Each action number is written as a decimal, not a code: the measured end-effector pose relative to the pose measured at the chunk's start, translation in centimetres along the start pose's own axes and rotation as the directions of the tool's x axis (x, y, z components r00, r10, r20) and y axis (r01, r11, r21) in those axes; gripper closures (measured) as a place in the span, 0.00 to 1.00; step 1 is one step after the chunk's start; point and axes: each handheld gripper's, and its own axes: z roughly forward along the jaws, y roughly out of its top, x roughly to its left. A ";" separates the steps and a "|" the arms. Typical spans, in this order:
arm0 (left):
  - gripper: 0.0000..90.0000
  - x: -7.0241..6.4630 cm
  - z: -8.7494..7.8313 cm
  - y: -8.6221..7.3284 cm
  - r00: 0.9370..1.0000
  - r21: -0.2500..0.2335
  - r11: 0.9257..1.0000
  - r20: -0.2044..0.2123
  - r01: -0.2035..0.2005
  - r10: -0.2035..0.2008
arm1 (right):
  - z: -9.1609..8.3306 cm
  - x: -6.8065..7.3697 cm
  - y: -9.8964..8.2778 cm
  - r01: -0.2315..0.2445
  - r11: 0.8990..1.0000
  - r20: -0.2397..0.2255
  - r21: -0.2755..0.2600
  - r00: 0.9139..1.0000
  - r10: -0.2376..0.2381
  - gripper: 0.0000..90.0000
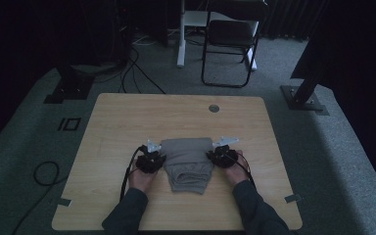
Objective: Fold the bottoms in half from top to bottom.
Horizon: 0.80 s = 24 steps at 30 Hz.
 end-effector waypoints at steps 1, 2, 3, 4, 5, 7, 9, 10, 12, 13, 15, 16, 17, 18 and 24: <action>0.93 0.4 0.4 0.5 1.000 0.002 1.000 -0.008 0.006 -0.006 | 0.4 -0.2 0.4 -0.004 1.000 0.005 0.001 1.000 0.004 0.91; 0.93 0.7 0.8 0.9 1.000 0.002 1.000 -0.019 0.016 -0.016 | 0.7 -0.5 0.8 -0.010 1.000 0.009 0.002 1.000 0.010 0.91; 0.93 1.1 1.2 1.4 0.999 0.003 1.000 -0.032 0.022 -0.021 | 1.1 -0.8 1.2 -0.018 1.000 0.015 0.002 1.000 0.018 0.91; 0.93 1.4 1.6 1.8 0.999 0.004 0.999 -0.042 0.033 -0.033 | 1.5 -1.0 1.5 -0.028 1.000 0.018 -0.001 0.999 0.028 0.91; 0.93 1.7 1.9 2.2 0.998 0.007 0.999 -0.050 0.044 -0.044 | 1.8 -1.2 1.8 -0.033 0.999 0.021 -0.002 0.999 0.033 0.91; 0.93 2.0 2.3 2.8 0.996 0.012 0.998 -0.058 0.063 -0.062 | 2.2 -1.4 2.5 -0.024 1.000 0.035 0.011 0.999 0.023 0.91; 0.93 2.0 2.4 3.1 0.996 0.014 0.998 -0.065 0.060 -0.059 | 2.5 -1.5 2.9 0.003 1.000 0.051 0.019 0.999 -0.004 0.92; 0.94 1.9 2.2 3.2 0.996 0.014 0.999 -0.069 0.053 -0.052 | 2.5 -1.6 3.0 0.010 1.000 0.048 0.015 0.999 -0.011 0.92; 0.94 2.1 1.3 3.6 0.997 -0.008 0.998 -0.059 0.056 -0.056 | 2.1 -1.9 3.2 -0.003 1.000 0.038 0.001 0.999 0.003 0.93; 0.94 2.2 0.7 3.9 0.997 -0.029 0.998 -0.051 0.059 -0.061 | 1.6 -2.0 3.3 -0.006 1.000 0.036 -0.021 0.999 0.006 0.93; 0.94 2.4 0.0 4.3 0.997 -0.048 0.997 -0.043 0.058 -0.060 | 0.9 -2.0 3.5 -0.008 0.999 0.036 -0.047 0.999 0.010 0.93; 0.94 2.4 0.0 4.3 0.997 -0.048 0.997 -0.043 0.058 -0.060 | 0.1 -2.1 3.8 -0.007 0.997 0.035 -0.078 0.999 0.010 0.93; 0.94 2.6 -2.7 5.9 0.999 -0.135 0.990 -0.026 0.043 -0.047 | -1.8 -2.2 4.7 0.000 0.990 0.038 -0.144 0.999 0.005 0.93; 0.94 2.5 -3.6 6.3 0.999 -0.164 0.986 -0.016 0.041 -0.044 | -2.7 -2.2 5.2 0.007 0.986 0.044 -0.169 0.999 0.000 0.93; 0.94 1.2 -6.4 5.2 0.999 -0.225 0.974 0.050 0.026 -0.015 | -6.3 -0.8 4.7 0.095 0.968 0.082 -0.233 0.994 -0.078 0.93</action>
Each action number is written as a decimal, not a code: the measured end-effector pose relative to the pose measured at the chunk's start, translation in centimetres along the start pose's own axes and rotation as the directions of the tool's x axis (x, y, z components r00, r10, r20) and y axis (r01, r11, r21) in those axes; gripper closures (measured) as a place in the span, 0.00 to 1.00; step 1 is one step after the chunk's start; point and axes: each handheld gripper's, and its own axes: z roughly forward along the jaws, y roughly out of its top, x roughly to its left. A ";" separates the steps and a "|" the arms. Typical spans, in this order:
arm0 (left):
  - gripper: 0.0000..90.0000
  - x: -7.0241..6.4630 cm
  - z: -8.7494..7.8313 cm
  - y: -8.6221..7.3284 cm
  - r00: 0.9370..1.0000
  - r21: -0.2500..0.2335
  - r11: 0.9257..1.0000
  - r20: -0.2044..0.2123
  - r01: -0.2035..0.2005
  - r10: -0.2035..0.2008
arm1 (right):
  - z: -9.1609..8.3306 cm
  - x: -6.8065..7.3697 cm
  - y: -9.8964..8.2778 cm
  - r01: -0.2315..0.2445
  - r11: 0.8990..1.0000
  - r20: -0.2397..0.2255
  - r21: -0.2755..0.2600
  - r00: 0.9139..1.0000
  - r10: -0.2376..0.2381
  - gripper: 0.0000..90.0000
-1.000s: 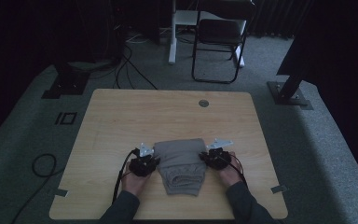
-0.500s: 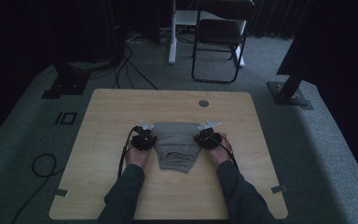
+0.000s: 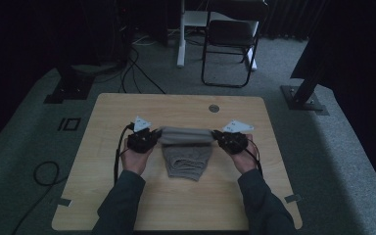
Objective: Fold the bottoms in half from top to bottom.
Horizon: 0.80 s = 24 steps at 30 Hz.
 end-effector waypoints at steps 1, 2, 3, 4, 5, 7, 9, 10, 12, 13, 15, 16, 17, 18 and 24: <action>0.94 -0.2 -0.2 -0.7 1.000 0.003 1.000 0.016 0.003 -0.003 | -0.3 0.4 -0.6 0.010 1.000 -0.005 0.004 1.000 -0.010 0.93; 0.94 -0.4 -0.5 -1.4 1.000 0.008 1.000 0.028 0.008 -0.008 | -0.6 0.8 -1.3 0.010 1.000 -0.014 0.005 1.000 -0.010 0.93; 0.94 -0.5 -0.7 -2.2 0.999 0.009 1.000 0.039 0.009 -0.010 | -0.9 1.2 -2.0 0.012 1.000 -0.023 0.004 1.000 -0.012 0.94; 0.94 -0.6 -0.8 -2.7 0.999 0.015 1.000 0.044 0.014 -0.015 | -1.1 1.5 -2.7 0.002 1.000 -0.034 0.002 0.999 -0.002 0.93; 0.94 -0.6 -0.9 -3.4 0.998 0.022 0.999 0.053 0.025 -0.026 | -1.3 1.7 -3.2 -0.004 1.000 -0.046 0.000 0.999 0.004 0.93; 0.94 -0.8 -1.3 -4.8 0.997 0.029 0.999 0.065 0.039 -0.041 | -1.7 2.4 -4.6 -0.016 1.000 -0.060 -0.002 0.998 0.016 0.94; 0.92 -1.1 -1.4 -6.1 0.995 0.053 0.998 0.083 0.044 -0.049 | -1.7 3.0 -5.7 -0.019 0.999 -0.083 0.027 0.996 0.021 0.93; 0.88 -1.2 -1.5 -6.7 0.994 0.066 0.997 0.094 0.048 -0.054 | -1.7 3.4 -6.3 0.000 0.999 -0.083 0.052 0.997 0.004 0.91; 0.81 -1.3 -2.0 -7.5 0.993 0.068 0.997 0.104 0.047 -0.054 | -1.8 3.6 -7.2 0.017 0.997 -0.109 0.077 0.994 -0.009 0.79; 0.78 -1.3 -2.2 -7.7 0.994 0.062 0.997 0.099 0.045 -0.051 | -1.9 3.4 -7.3 0.011 0.997 -0.119 0.076 0.993 -0.002 0.74; 0.75 -1.3 -2.8 -7.2 0.993 0.034 0.998 0.107 0.044 -0.047 | -2.3 2.8 -7.1 -0.024 0.998 -0.121 0.053 0.992 0.030 0.69; 0.74 -1.4 -3.0 -6.8 0.994 0.019 0.999 0.100 0.036 -0.037 | -2.5 2.5 -6.7 -0.047 0.998 -0.126 0.036 0.991 0.051 0.67; 0.73 -1.5 -3.1 -6.2 0.995 0.008 1.000 0.092 0.021 -0.022 | -2.7 2.3 -6.2 -0.065 0.998 -0.128 0.017 0.989 0.067 0.66; 0.72 -1.6 -3.2 -5.7 0.995 0.001 1.000 0.094 0.012 -0.012 | -2.7 2.1 -5.7 -0.073 0.997 -0.127 0.008 0.989 0.073 0.65; 0.71 -2.0 -0.9 -4.0 0.996 0.052 0.999 0.089 -0.016 0.012 | -0.9 2.6 -4.1 -0.092 0.995 -0.106 0.039 0.990 0.095 0.63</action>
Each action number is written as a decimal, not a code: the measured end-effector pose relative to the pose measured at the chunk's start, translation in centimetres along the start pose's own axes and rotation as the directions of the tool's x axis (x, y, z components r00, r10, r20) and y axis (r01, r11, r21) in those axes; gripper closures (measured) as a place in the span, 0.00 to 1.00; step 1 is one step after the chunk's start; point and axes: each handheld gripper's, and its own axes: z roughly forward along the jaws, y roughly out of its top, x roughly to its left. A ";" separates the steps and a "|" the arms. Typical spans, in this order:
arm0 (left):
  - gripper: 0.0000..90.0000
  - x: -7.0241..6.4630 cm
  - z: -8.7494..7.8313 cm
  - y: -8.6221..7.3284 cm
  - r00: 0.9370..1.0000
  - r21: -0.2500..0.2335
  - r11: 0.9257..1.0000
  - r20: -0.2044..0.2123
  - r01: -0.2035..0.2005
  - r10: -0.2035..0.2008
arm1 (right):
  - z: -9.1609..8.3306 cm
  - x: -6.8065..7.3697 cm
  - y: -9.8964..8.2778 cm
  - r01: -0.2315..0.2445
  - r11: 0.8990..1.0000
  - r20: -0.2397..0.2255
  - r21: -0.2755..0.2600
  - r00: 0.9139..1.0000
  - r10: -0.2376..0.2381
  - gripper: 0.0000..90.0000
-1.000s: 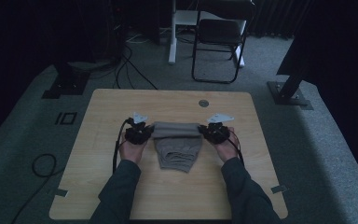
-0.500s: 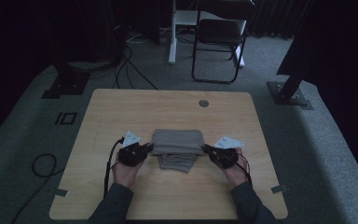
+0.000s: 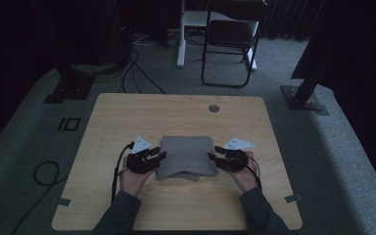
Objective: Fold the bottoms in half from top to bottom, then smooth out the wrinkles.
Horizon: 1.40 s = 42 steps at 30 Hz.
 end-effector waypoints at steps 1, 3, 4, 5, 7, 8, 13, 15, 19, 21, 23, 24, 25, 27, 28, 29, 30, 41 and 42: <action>0.71 -0.1 0.5 -0.1 1.000 0.010 1.000 0.006 0.004 -0.004 | 0.4 0.2 -0.1 -0.008 1.000 -0.001 0.008 1.000 0.008 0.63; 0.71 -0.4 0.9 -0.3 1.000 0.017 1.000 0.013 0.005 -0.005 | 0.7 0.4 -0.3 -0.013 1.000 -0.003 0.013 1.000 0.013 0.63; 0.71 -1.1 1.7 -0.8 1.000 0.034 0.999 0.025 -0.011 0.010 | 1.3 1.0 -0.9 -0.019 0.999 -0.018 0.026 1.000 0.020 0.62; 0.70 -1.5 2.1 -1.0 0.999 0.043 0.999 0.027 -0.025 0.024 | 1.5 1.3 -1.1 -0.024 0.999 -0.026 0.033 0.999 0.025 0.61; 0.69 -2.2 2.8 -1.4 0.999 0.061 0.997 0.024 -0.044 0.043 | 2.0 1.9 -1.5 -0.016 0.999 -0.034 0.046 0.999 0.018 0.60; 0.68 -2.2 2.8 -1.4 0.999 0.061 0.997 0.024 -0.044 0.043 | 2.3 2.1 -1.7 -0.010 0.999 -0.037 0.052 0.999 0.012 0.59; 0.67 -3.5 3.7 -2.1 0.997 0.087 0.993 0.009 -0.081 0.080 | 3.0 2.7 -2.1 -0.030 0.997 -0.047 0.075 0.998 0.034 0.57; 0.67 -3.7 3.9 -2.4 0.995 0.099 0.990 0.001 -0.097 0.097 | 3.1 3.0 -2.2 -0.029 0.996 -0.047 0.088 0.998 0.034 0.56; 0.66 -3.7 3.9 -3.0 0.995 0.107 0.990 -0.005 -0.096 0.097 | 3.3 3.3 -2.5 -0.025 0.994 -0.041 0.105 0.999 0.029 0.54; 0.66 -3.7 3.9 -3.2 0.995 0.108 0.990 -0.006 -0.094 0.096 | 3.3 3.4 -2.7 -0.022 0.993 -0.039 0.115 0.999 0.026 0.53; 0.65 -3.7 4.0 -4.1 0.995 0.129 0.987 -0.019 -0.092 0.095 | 3.6 3.6 -3.0 -0.014 0.989 -0.030 0.148 0.999 0.018 0.50; 0.65 -3.7 4.0 -4.4 0.995 0.135 0.987 -0.019 -0.091 0.094 | 3.6 3.7 -3.1 -0.017 0.989 -0.029 0.150 0.999 0.021 0.48; 0.65 -3.6 3.9 -4.7 0.996 0.137 0.987 -0.018 -0.089 0.092 | 3.7 3.7 -3.2 -0.020 0.988 -0.029 0.153 0.999 0.025 0.47; 0.64 -3.5 3.8 -5.0 0.997 0.135 0.988 -0.013 -0.078 0.080 | 3.8 3.7 -3.2 -0.020 0.986 -0.030 0.167 0.999 0.025 0.44; 0.64 -3.5 3.8 -5.0 0.997 0.135 0.988 -0.013 -0.078 0.080 | 3.8 3.7 -3.2 -0.020 0.986 -0.030 0.167 0.999 0.025 0.44; 0.64 -3.5 3.8 -5.0 0.997 0.135 0.988 -0.013 -0.078 0.080 | 3.8 3.7 -3.3 -0.021 0.985 -0.031 0.174 0.999 0.027 0.44; 0.64 -3.6 3.6 -5.3 0.996 0.146 0.986 -0.020 -0.082 0.086 | 3.9 3.8 -3.5 -0.004 0.983 -0.031 0.184 0.999 0.009 0.42; 0.62 -2.2 4.6 -4.7 0.996 0.152 0.986 -0.053 -0.061 0.070 | 5.5 1.9 -3.0 -0.009 0.987 -0.042 0.163 0.999 0.016 0.41; 0.62 -2.0 4.9 -4.5 0.996 0.148 0.987 -0.059 -0.056 0.065 | 5.8 1.7 -2.8 -0.009 0.986 -0.038 0.164 0.999 0.015 0.41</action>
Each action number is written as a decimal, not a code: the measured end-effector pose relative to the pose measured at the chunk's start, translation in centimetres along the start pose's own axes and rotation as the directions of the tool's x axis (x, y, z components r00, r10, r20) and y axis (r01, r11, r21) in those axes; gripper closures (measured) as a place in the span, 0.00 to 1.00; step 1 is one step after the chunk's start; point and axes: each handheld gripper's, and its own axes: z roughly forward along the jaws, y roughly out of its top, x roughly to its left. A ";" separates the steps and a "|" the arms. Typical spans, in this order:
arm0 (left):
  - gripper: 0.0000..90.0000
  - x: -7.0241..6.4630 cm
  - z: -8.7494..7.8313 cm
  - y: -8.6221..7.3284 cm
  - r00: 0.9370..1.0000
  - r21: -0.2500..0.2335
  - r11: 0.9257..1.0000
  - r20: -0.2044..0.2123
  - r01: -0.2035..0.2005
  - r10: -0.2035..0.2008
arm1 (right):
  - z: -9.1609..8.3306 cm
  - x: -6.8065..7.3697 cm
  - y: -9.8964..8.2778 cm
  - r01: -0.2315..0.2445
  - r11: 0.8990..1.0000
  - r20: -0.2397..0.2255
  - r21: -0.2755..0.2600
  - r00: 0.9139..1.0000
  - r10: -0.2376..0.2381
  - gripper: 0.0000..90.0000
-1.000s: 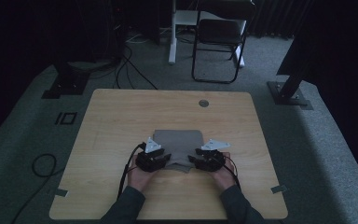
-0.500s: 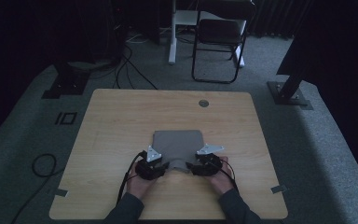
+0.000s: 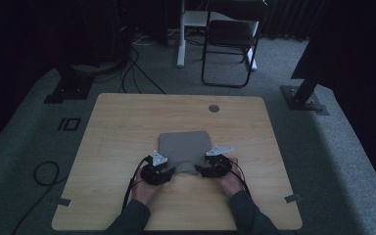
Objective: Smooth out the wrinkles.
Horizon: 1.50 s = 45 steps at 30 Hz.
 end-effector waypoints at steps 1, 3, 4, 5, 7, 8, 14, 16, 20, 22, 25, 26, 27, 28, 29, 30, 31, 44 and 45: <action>0.62 0.3 0.2 0.2 1.000 0.004 1.000 -0.011 -0.003 0.003 | 0.3 -0.2 0.2 0.000 1.000 0.002 -0.002 1.000 0.000 0.41; 0.62 0.9 0.6 0.7 1.000 0.001 1.000 -0.026 0.004 -0.004 | 0.8 -0.6 0.8 -0.008 1.000 0.008 -0.006 1.000 0.008 0.41; 0.62 1.1 0.8 0.9 0.999 0.000 1.000 -0.032 0.008 -0.008 | 1.0 -0.8 1.0 -0.008 1.000 0.012 -0.008 1.000 0.008 0.41; 0.61 1.4 1.0 1.1 0.999 -0.001 1.000 -0.040 0.009 -0.009 | 1.3 -1.0 1.2 -0.013 1.000 0.016 -0.013 1.000 0.014 0.41; 0.61 1.9 1.3 1.4 0.999 0.000 1.000 -0.051 0.019 -0.019 | 1.9 -1.4 1.7 -0.030 0.999 0.020 -0.015 0.999 0.030 0.41; 0.61 2.1 1.4 1.5 0.998 -0.002 1.000 -0.054 0.024 -0.024 | 2.1 -1.6 1.9 -0.037 0.999 0.019 -0.014 0.999 0.037 0.41; 0.61 2.2 0.7 1.0 0.998 -0.010 1.000 -0.051 0.024 -0.024 | 1.8 -1.5 1.8 -0.039 0.999 0.022 -0.010 0.999 0.039 0.41; 0.61 2.2 0.4 0.6 0.999 -0.009 1.000 -0.047 0.018 -0.018 | 1.4 -1.5 1.4 -0.025 1.000 0.035 0.008 0.999 0.025 0.42; 0.60 2.3 -0.6 -0.2 0.998 -0.026 0.999 -0.052 0.024 -0.026 | 0.5 -1.6 0.7 -0.017 1.000 0.053 0.010 0.998 0.016 0.42; 0.60 2.6 -1.5 -0.6 0.998 -0.041 0.999 -0.054 0.031 -0.034 | -0.4 -1.7 0.4 -0.018 1.000 0.057 -0.010 0.998 0.019 0.42; 0.60 3.2 -2.8 -1.4 0.996 -0.056 0.998 -0.072 0.039 -0.043 | -1.9 -1.9 -0.3 -0.027 0.999 0.067 -0.046 0.997 0.030 0.42; 0.60 3.5 -3.1 -1.7 0.996 -0.054 0.998 -0.079 0.042 -0.047 | -2.4 -1.9 -0.5 -0.028 0.998 0.078 -0.051 0.996 0.032 0.42; 0.60 3.8 -3.5 -2.0 0.995 -0.055 0.997 -0.085 0.052 -0.057 | -2.8 -2.0 -0.9 -0.027 0.998 0.087 -0.053 0.996 0.032 0.42; 0.60 4.1 -3.7 -2.3 0.993 -0.059 0.996 -0.091 0.064 -0.069 | -3.1 -2.1 -1.2 -0.026 0.998 0.098 -0.054 0.995 0.032 0.42; 0.60 4.4 -4.0 -2.5 0.992 -0.062 0.995 -0.099 0.078 -0.084 | -3.4 -2.2 -1.5 -0.028 0.998 0.108 -0.052 0.994 0.033 0.42; 0.60 4.7 -4.2 -2.8 0.989 -0.070 0.993 -0.105 0.093 -0.100 | -3.7 -2.3 -1.8 -0.033 0.998 0.112 -0.054 0.993 0.039 0.42; 0.60 4.9 -4.5 -3.0 0.988 -0.073 0.992 -0.113 0.101 -0.109 | -4.1 -2.5 -2.1 -0.049 0.997 0.111 -0.061 0.992 0.055 0.42; 0.60 7.5 -5.7 -4.5 0.958 -0.091 0.979 -0.204 0.184 -0.200 | -5.9 -5.5 -4.3 -0.143 0.986 0.183 -0.085 0.971 0.156 0.42; 0.60 7.6 -5.7 -4.5 0.957 -0.092 0.977 -0.206 0.190 -0.205 | -5.9 -5.7 -4.4 -0.146 0.986 0.186 -0.084 0.969 0.160 0.42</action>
